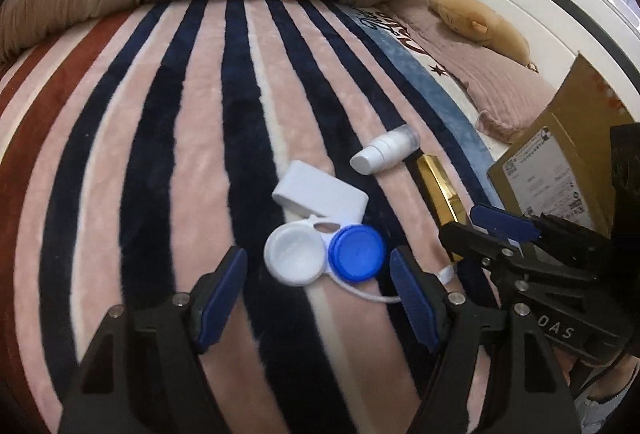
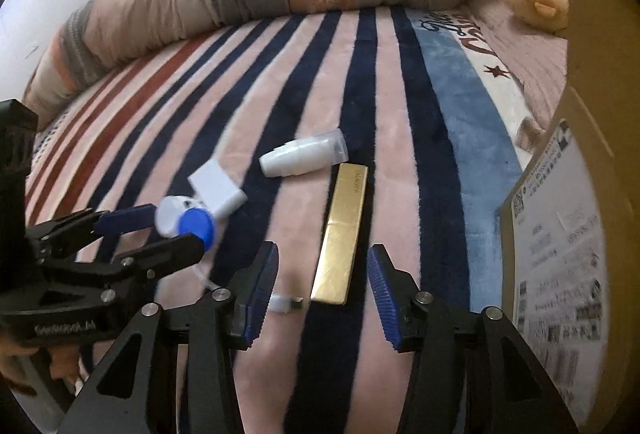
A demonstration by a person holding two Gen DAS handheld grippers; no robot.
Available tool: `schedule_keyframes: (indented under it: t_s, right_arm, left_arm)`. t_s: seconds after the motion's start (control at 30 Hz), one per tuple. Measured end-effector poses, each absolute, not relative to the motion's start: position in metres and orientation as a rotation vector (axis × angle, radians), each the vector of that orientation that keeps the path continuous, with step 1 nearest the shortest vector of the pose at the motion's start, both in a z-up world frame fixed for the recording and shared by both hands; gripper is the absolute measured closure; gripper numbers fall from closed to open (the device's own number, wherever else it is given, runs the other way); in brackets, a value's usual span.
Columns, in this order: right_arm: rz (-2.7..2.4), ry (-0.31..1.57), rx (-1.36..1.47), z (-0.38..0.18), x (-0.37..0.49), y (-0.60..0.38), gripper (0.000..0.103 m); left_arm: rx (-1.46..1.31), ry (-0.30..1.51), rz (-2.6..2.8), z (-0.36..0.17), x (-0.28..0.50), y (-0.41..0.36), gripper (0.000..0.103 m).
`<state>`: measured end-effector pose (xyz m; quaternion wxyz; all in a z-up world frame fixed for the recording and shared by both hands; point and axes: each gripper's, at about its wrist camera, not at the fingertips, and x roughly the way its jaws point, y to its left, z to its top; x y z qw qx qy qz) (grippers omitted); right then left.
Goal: Organize rigid objects
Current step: 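Grasp the contact lens case with the left gripper while the right grasps the gold tube, then lower the lens case and gold tube into the box, opening both grippers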
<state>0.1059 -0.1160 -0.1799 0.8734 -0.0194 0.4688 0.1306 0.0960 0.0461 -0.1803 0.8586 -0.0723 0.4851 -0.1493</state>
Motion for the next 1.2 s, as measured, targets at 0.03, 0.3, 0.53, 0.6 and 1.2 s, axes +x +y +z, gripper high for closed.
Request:
schedule_keyframes:
  t_s: [0.03, 0.3, 0.53, 0.6, 1.2]
  right_arm:
    - [0.268, 0.977, -0.042, -0.181, 0.107, -0.116, 0.061]
    - [0.276, 0.985, -0.092, -0.189, 0.116, -0.112, 0.088]
    - [0.305, 0.962, -0.116, -0.181, 0.108, -0.106, 0.089]
    - [0.32, 0.952, -0.102, -0.175, 0.103, -0.105, 0.089]
    - [0.379, 0.499, 0.022, -0.003, 0.011, -0.181, 0.089]
  left_arm:
    - [-0.152, 1.014, -0.31, -0.181, 0.097, 0.046, 0.032]
    - [-0.145, 1.009, -0.307, -0.181, 0.102, 0.05, 0.045]
    - [-0.148, 0.967, -0.276, -0.158, 0.087, 0.068, 0.045]
    - [-0.148, 0.942, -0.268, -0.145, 0.081, 0.076, 0.045]
    - [-0.04, 0.62, -0.506, 0.027, 0.034, 0.019, 0.045]
